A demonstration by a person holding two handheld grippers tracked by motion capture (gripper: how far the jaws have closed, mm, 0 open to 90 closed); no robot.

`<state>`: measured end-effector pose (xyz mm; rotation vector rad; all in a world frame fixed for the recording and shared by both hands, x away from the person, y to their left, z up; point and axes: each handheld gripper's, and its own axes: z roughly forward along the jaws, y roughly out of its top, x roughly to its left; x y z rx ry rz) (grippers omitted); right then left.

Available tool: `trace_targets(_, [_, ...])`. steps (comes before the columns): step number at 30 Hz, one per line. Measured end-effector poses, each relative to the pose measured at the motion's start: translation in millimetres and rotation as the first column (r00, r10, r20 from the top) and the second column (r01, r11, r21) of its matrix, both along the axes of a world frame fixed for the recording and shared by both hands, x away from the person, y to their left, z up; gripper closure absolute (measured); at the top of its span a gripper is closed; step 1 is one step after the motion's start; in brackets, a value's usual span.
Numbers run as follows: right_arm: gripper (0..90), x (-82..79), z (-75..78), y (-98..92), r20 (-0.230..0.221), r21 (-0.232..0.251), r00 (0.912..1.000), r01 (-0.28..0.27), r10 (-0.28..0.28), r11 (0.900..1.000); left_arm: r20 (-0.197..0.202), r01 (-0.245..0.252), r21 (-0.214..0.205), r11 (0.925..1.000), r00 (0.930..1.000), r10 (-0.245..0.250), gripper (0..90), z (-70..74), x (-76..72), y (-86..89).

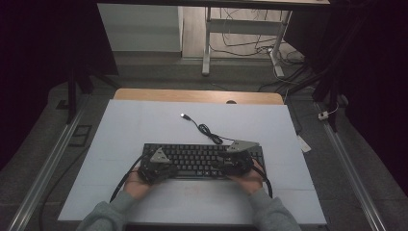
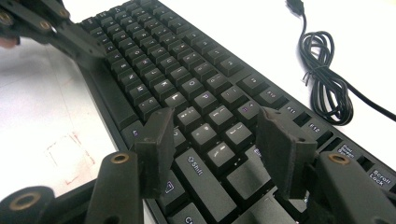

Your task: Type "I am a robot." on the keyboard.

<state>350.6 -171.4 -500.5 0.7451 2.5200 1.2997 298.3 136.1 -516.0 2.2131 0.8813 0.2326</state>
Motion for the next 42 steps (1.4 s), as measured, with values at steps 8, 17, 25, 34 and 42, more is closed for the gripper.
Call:
trace_targets(8, [47.5, -0.6, 0.4, 0.3, 0.005, -0.004, 1.0, 0.001, -0.001, 1.0, 0.024, -0.027, -0.048, 0.9985, 0.9993, 0.028, 86.1, 10.2, -2.9, 12.6])
trace_targets(17, [47.4, 0.1, -0.1, 0.1, 0.002, 0.0, 1.0, -0.001, 0.001, 1.0, 0.042, -0.082, -0.088, 0.9928, 0.9954, 0.086, 51.6, 15.1, -2.1, 23.2])
trace_targets(25, [47.4, -0.3, 0.7, -0.2, 0.008, 0.008, 1.0, 0.003, -0.003, 1.0, 0.028, -0.123, -0.119, 0.9853, 0.9915, 0.127, 39.2, 20.3, -0.7, 34.6])
trace_targets(34, [47.4, 0.0, 0.6, -0.3, 0.008, 0.005, 1.0, 0.003, -0.003, 1.0, 0.026, -0.147, -0.12, 0.9819, 0.9882, 0.151, 35.4, 22.5, 0.8, 41.3])
trace_targets(42, [47.0, 0.1, 0.5, -0.1, 0.007, -0.008, 1.0, 0.002, -0.002, 1.0, 0.015, -0.177, -0.113, 0.9777, 0.9836, 0.18, 32.9, 21.2, 3.6, 45.3])
